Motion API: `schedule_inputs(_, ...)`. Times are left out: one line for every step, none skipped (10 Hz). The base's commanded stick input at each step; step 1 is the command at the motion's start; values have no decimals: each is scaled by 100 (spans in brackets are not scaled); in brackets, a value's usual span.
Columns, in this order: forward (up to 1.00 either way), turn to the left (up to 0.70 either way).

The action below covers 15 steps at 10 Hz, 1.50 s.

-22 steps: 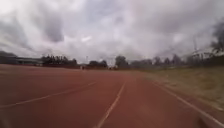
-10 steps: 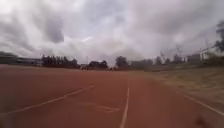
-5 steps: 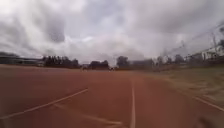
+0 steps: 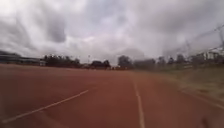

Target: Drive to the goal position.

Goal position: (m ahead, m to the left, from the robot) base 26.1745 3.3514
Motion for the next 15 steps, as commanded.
schedule_inputs(85, -34)
schedule_inputs(85, -34)
schedule_inputs(85, -34)
schedule_inputs(85, 0)
schedule_inputs(85, 0)
schedule_inputs(85, 0)
schedule_inputs(85, 0)
schedule_inputs(85, 0)
schedule_inputs(85, 0)
schedule_inputs(85, 0)
schedule_inputs(85, 0)
schedule_inputs(85, 0)
schedule_inputs(85, 0)
schedule_inputs(85, 0)
schedule_inputs(85, 0)
